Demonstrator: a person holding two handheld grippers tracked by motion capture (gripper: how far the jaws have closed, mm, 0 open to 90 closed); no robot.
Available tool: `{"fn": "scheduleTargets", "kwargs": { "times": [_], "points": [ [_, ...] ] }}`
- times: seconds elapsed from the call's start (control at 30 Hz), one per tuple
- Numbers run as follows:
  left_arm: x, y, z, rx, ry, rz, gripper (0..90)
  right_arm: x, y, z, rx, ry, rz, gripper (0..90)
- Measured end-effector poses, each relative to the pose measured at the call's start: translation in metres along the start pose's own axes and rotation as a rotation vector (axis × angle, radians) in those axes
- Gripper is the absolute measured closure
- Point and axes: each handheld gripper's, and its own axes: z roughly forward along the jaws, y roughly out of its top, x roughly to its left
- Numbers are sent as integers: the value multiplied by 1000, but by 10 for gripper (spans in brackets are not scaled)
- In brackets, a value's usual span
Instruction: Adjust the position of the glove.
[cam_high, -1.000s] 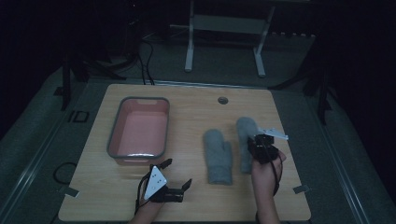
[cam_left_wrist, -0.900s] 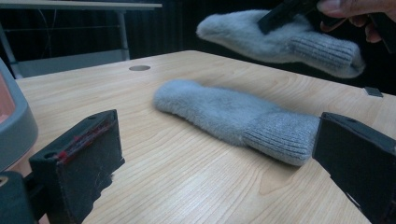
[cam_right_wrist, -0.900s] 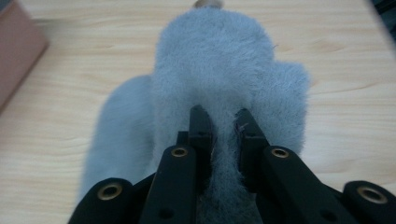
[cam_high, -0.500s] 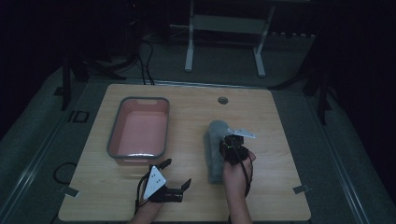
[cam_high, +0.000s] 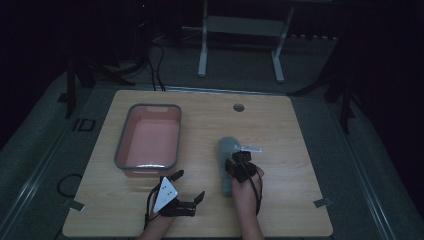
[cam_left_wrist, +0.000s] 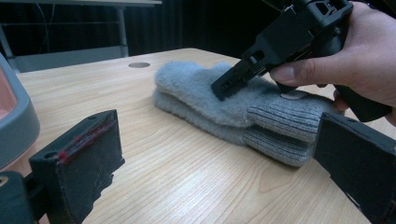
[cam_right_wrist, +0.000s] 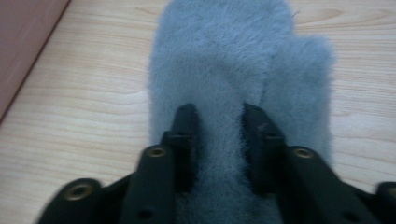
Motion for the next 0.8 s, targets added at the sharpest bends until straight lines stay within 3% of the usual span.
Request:
{"fn": "scheduleTargets", "kwargs": {
  "times": [0.27,0.5,0.6,0.63,0.7,0.77,0.8],
  "points": [
    [0,0,1,5,-13,1,18,-2,-3,4,6,34,-42,460],
    [0,1,1,10,-24,1,18,0,1,-16,-89,76,-114,356],
    [0,0,1,10,-26,3,18,-6,8,-26,-105,127,-84,287],
    [0,1,1,12,-31,6,18,-11,13,-33,-151,177,-91,230],
    [1,1,2,13,-36,5,18,-12,15,-35,-174,182,-109,220],
    [1,1,2,10,-38,-1,18,-15,26,-36,-206,235,-167,120],
    [1,1,2,10,-38,-1,18,-15,26,-36,-206,235,-167,120]
  ]
}}
